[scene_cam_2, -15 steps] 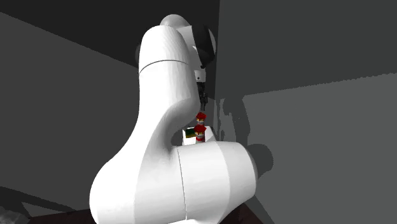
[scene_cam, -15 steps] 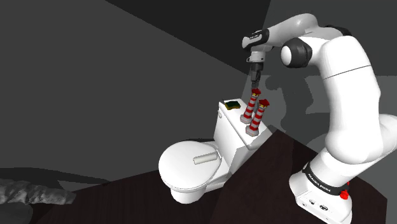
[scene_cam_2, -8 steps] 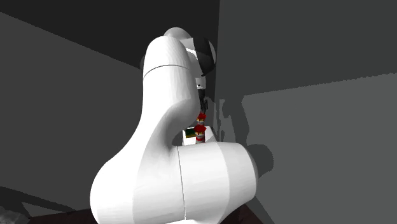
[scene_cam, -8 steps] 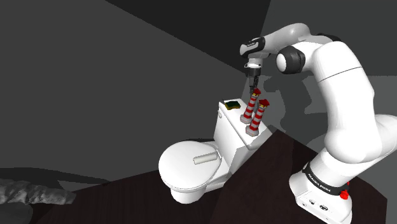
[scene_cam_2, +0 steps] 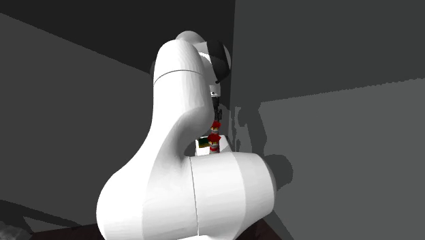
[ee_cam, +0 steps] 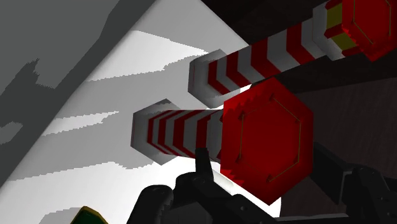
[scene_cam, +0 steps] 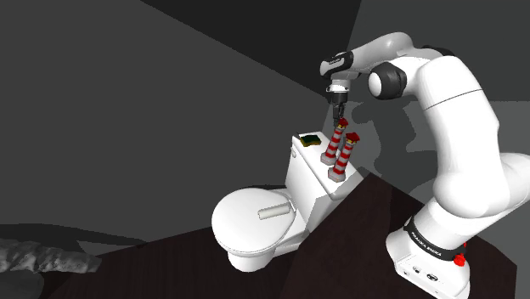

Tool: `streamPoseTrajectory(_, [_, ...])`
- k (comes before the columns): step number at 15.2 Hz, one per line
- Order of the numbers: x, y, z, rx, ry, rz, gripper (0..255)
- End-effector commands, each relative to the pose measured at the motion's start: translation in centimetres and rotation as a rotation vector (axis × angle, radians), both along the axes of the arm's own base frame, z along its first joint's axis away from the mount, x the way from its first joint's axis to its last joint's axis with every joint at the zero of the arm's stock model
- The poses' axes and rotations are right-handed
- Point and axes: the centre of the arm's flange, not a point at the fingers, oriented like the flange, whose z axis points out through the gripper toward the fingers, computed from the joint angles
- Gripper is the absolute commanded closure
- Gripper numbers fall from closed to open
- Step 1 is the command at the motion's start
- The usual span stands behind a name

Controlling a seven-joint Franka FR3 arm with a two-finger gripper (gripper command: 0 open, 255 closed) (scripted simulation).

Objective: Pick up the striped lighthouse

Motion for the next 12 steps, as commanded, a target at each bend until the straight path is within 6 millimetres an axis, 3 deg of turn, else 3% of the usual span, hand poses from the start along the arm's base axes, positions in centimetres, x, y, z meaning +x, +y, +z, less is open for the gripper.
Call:
streamPoseTrajectory(1, [0.0, 0.0, -0.1, 0.001, 0.001, 0.0, 255])
streamPoseTrajectory(5, [0.0, 0.0, -0.1, 0.001, 0.001, 0.0, 255])
streamPoseTrajectory(12, [0.0, 0.0, 3.6, 0.001, 0.001, 0.0, 255])
